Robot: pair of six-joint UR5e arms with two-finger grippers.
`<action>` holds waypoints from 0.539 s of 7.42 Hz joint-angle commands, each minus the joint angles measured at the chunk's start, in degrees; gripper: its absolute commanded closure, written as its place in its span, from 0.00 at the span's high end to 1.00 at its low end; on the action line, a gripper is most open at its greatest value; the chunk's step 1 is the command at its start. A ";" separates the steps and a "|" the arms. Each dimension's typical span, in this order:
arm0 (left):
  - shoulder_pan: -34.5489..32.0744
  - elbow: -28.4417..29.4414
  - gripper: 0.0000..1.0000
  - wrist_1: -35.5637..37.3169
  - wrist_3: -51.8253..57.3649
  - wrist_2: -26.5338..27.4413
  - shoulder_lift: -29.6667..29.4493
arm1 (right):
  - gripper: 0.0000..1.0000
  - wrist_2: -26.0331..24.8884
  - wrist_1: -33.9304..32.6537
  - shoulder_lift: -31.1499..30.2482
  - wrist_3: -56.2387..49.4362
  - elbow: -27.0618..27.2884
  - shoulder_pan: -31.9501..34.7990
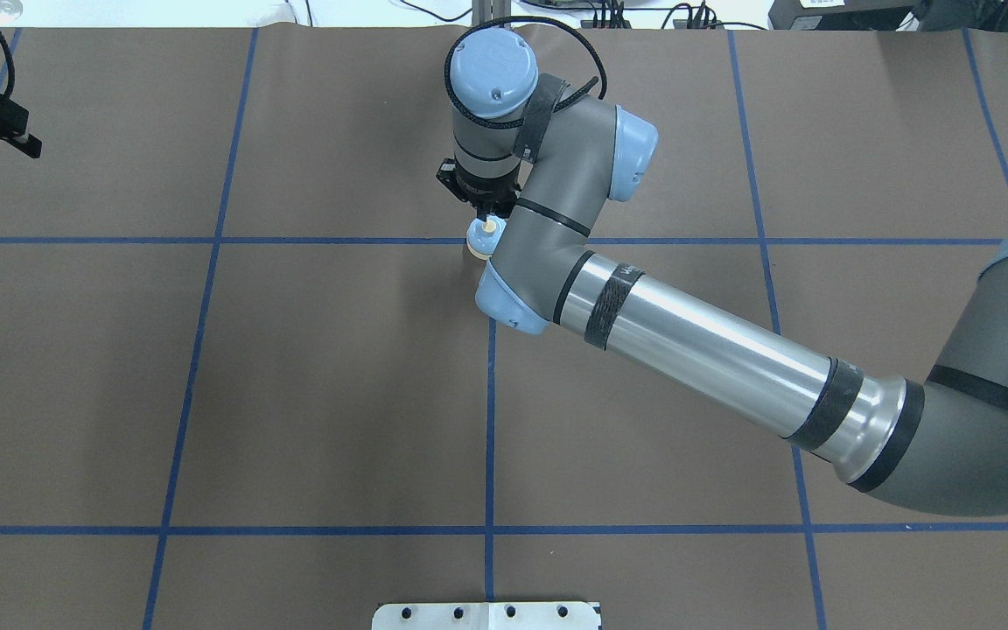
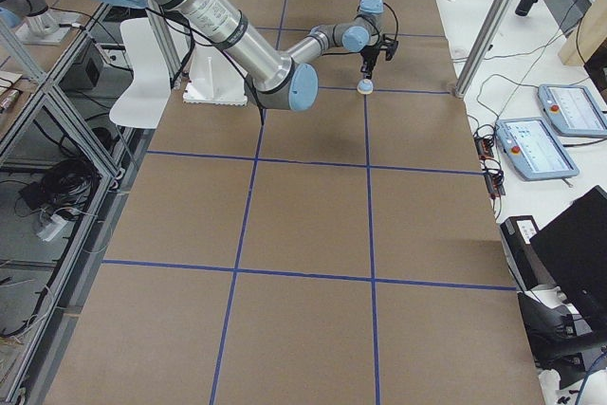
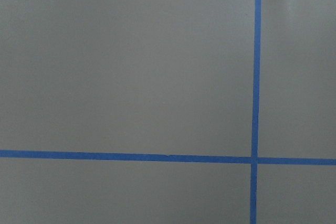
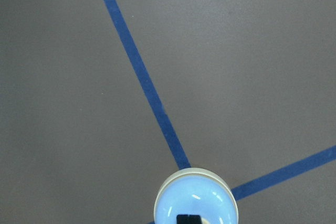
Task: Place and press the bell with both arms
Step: 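Press down on the bell's dome with the right gripper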
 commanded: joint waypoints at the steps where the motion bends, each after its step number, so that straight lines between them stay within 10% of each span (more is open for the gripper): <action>1: 0.00 -0.04 1.00 0.00 0.00 0.00 0.08 | 0.00 0.04 -0.01 -0.23 -0.09 0.45 0.37; 4: 0.00 -0.04 1.00 0.00 0.00 0.00 0.00 | 0.00 0.04 -0.01 -1.28 -0.27 -0.16 -0.41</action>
